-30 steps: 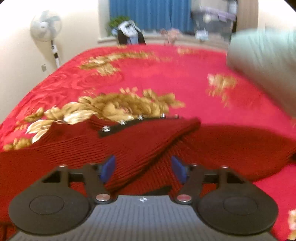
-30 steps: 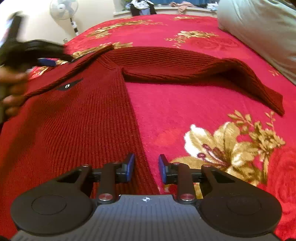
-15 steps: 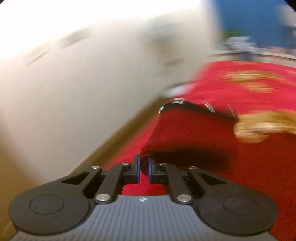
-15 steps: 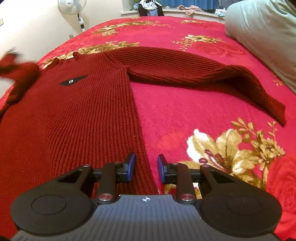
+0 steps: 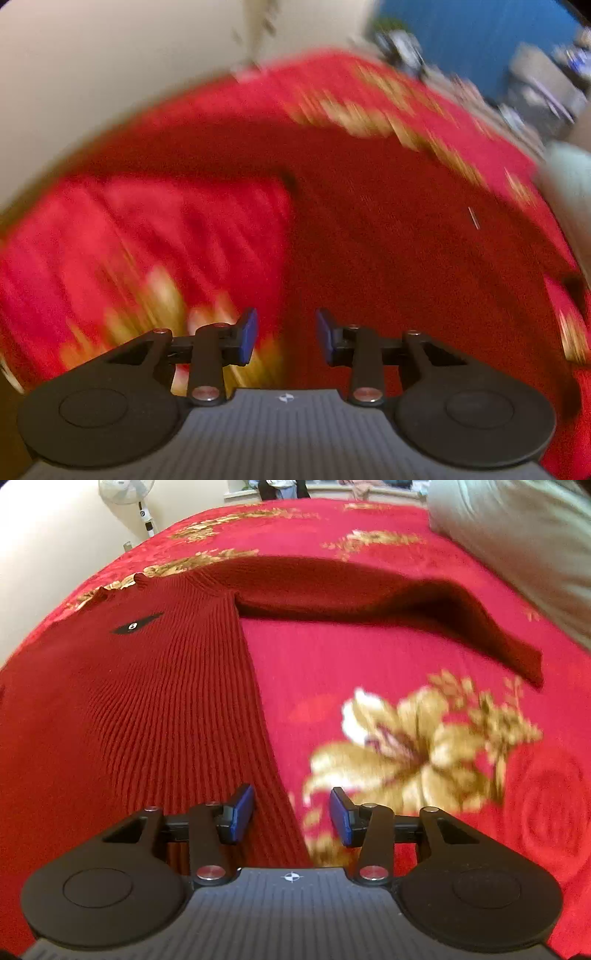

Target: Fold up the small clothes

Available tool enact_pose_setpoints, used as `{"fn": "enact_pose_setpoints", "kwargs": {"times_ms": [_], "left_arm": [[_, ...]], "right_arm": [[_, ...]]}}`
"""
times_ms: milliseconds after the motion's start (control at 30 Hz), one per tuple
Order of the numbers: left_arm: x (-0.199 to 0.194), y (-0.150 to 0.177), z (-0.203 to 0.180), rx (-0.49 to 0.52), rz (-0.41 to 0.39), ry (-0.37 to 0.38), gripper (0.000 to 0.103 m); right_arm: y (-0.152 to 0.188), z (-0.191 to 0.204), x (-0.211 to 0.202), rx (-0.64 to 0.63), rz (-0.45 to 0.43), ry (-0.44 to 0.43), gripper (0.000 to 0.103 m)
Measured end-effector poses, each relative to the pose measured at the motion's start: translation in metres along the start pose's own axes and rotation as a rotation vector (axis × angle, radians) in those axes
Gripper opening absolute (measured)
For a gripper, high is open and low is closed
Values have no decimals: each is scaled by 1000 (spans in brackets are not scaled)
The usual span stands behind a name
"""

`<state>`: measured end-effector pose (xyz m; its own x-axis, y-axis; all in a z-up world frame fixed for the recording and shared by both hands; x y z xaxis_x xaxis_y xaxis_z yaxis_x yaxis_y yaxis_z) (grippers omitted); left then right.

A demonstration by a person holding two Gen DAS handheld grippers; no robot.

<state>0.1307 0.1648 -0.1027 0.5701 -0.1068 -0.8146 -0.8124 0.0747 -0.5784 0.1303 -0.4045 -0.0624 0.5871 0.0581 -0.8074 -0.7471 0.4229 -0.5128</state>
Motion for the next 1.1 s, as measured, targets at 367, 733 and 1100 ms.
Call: {"fn": "enact_pose_setpoints", "kwargs": {"times_ms": [367, 733, 1100], "left_arm": [[11, 61, -12, -1, 174, 59, 10], [-46, 69, -3, 2, 59, -18, 8], [-24, 56, -36, 82, 84, 28, 42]], "right_arm": [[42, -11, -32, -49, 36, -94, 25], [23, -12, -95, -59, -111, -130, 5], [42, 11, -69, -165, -97, -140, 29]]}}
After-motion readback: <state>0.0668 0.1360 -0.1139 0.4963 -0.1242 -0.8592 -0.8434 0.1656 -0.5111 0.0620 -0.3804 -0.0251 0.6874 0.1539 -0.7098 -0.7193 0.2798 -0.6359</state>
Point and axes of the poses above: each gripper's, at about its wrist camera, not at the fingertips, and x roughly the way its jaws point, z to its left, y to its underside, the point moved 5 cm from there along x, roughly the way its jaws point, and after that the axes turned 14 degrees about x, right-handed, at the moved point
